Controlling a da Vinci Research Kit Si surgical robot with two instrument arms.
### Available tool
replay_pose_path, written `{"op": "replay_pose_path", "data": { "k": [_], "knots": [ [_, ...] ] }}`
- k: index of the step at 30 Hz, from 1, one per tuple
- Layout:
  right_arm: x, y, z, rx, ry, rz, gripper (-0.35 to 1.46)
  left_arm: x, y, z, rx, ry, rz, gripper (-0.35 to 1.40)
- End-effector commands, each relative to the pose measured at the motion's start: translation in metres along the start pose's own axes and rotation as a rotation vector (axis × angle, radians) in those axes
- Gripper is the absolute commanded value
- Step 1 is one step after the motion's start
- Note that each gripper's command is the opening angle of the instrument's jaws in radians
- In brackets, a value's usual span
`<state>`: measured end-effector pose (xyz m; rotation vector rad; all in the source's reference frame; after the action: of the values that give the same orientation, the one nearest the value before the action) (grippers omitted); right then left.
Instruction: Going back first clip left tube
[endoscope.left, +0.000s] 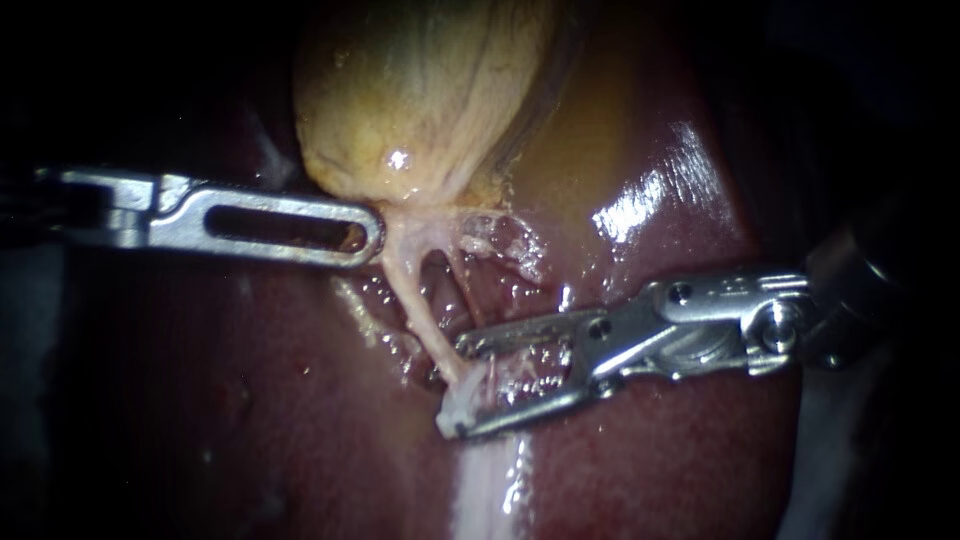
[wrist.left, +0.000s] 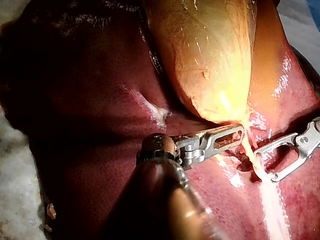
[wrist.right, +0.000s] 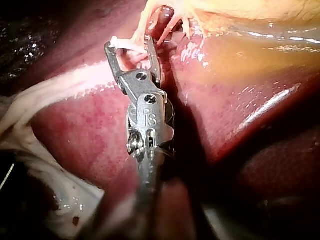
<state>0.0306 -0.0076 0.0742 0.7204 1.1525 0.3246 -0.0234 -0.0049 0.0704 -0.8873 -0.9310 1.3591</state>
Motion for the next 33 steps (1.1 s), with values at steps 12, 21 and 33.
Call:
{"op": "replay_pose_path", "data": {
  "k": [12, 21, 33],
  "knots": [
    [0.0016, 0.0001, -0.0027, -0.034, 0.010, -0.022, 0.50, -0.0002, -0.0002, 0.0001, 0.001, 0.001, 0.001, -0.35],
    [0.0024, -0.0004, -0.0041, -0.047, 0.013, -0.050, 0.50, -0.0003, -0.0003, 0.0001, 0.002, 0.001, 0.002, -0.35],
    [0.0042, -0.0013, -0.0088, -0.085, 0.016, -0.132, 0.50, -0.0003, -0.0003, 0.0002, 0.002, 0.002, 0.002, -0.35]
  ]
}}
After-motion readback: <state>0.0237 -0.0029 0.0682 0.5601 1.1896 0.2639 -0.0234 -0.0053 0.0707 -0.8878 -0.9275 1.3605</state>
